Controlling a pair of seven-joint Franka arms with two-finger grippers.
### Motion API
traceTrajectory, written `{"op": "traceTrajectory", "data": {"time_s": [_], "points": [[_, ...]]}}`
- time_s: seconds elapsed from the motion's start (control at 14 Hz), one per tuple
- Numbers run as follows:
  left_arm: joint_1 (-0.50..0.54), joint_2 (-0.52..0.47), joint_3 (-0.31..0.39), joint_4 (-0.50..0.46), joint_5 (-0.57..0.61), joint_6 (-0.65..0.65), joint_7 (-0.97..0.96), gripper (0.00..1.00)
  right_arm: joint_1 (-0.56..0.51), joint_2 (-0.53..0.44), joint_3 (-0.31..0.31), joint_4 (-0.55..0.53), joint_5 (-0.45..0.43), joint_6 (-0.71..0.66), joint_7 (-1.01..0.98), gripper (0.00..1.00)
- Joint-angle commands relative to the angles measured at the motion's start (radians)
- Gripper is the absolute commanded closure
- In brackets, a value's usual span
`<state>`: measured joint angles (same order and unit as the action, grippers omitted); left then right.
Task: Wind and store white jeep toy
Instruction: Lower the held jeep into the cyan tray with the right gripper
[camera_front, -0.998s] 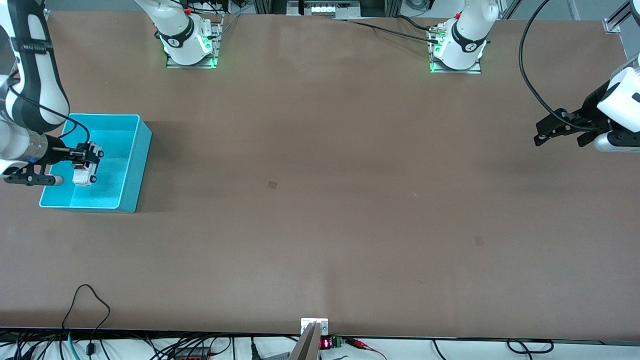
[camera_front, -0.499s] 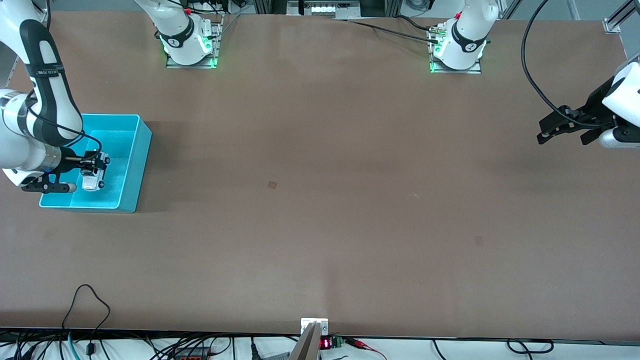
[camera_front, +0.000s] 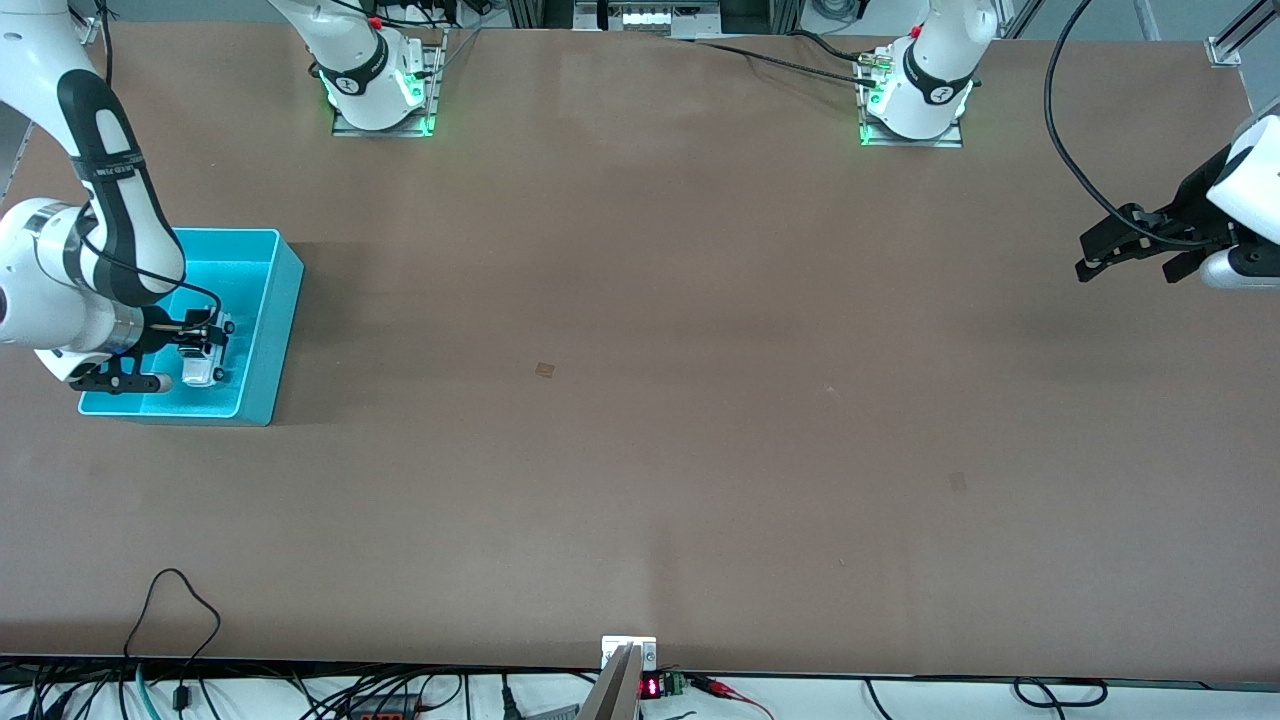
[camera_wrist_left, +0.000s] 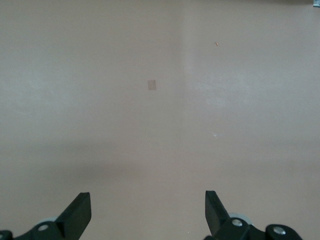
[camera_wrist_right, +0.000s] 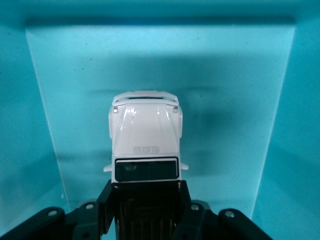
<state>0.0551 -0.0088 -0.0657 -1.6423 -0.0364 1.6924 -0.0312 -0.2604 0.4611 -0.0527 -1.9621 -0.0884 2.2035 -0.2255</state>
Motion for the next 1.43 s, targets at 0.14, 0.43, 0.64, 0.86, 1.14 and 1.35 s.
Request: {"op": "traceTrajectory", "data": {"time_s": [0.14,0.43,0.64,0.86,1.14,1.35], "points": [[0.008,-0.028,0.0,-0.027,-0.005,-0.002,0.01,0.0,-0.026,0.014,0.022,0.003,-0.019,0.022,-0.009,0.89],[0.008,-0.028,-0.002,-0.028,-0.005,-0.002,0.01,0.0,-0.026,0.021,0.022,0.003,-0.019,0.022,0.001,0.87],[0.008,-0.028,0.0,-0.027,-0.005,0.0,0.011,0.0,-0.026,0.019,0.022,-0.001,-0.017,0.021,0.003,0.88],[0.008,-0.028,0.0,-0.027,-0.005,0.0,0.01,0.0,-0.025,0.001,0.025,-0.018,-0.016,0.009,0.006,0.89],[0.008,-0.028,-0.002,-0.027,-0.005,0.0,0.01,0.0,-0.025,-0.013,0.033,-0.024,-0.007,-0.042,0.006,0.89],[0.008,-0.028,-0.002,-0.027,-0.005,0.0,0.01,0.0,-0.025,-0.012,0.036,-0.024,-0.007,-0.041,0.008,0.89]]}}
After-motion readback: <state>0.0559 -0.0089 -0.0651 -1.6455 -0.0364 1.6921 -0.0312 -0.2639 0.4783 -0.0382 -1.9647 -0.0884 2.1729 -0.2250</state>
